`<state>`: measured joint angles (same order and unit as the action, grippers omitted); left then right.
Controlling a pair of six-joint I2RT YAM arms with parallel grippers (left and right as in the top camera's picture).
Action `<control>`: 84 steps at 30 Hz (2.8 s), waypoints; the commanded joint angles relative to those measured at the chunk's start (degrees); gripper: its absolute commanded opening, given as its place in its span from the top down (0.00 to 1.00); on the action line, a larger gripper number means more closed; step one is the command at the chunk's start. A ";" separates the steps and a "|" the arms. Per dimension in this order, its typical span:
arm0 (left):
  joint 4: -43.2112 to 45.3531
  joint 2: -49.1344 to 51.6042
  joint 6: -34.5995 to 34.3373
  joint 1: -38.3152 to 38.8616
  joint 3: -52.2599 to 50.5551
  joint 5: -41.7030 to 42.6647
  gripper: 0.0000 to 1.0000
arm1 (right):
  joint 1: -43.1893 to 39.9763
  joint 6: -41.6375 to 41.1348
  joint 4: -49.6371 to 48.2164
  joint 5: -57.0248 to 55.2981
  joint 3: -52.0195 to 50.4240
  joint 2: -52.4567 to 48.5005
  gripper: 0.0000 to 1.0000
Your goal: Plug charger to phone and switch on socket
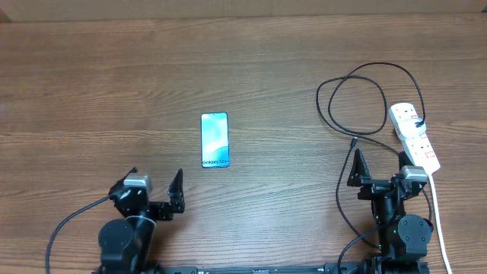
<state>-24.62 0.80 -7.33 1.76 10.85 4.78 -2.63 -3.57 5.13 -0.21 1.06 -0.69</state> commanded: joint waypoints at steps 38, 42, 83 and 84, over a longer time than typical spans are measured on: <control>2.12 52.61 -15.15 5.46 35.89 16.35 0.00 | -0.33 0.24 -0.37 0.28 -0.61 0.31 0.00; 1.92 57.29 -14.91 11.08 39.32 9.97 0.00 | -0.33 0.24 -0.37 0.28 -0.61 0.31 0.00; -5.84 73.18 -26.34 20.41 42.69 -5.14 0.00 | -0.33 0.24 -0.37 0.28 -0.61 0.31 0.00; -5.81 73.40 -26.34 20.63 42.69 -5.68 0.00 | -0.33 0.24 -0.37 0.28 -0.61 0.31 0.00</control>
<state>-30.46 73.45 -31.62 21.50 51.92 1.58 -2.63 -3.60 5.13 -0.19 1.06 -0.69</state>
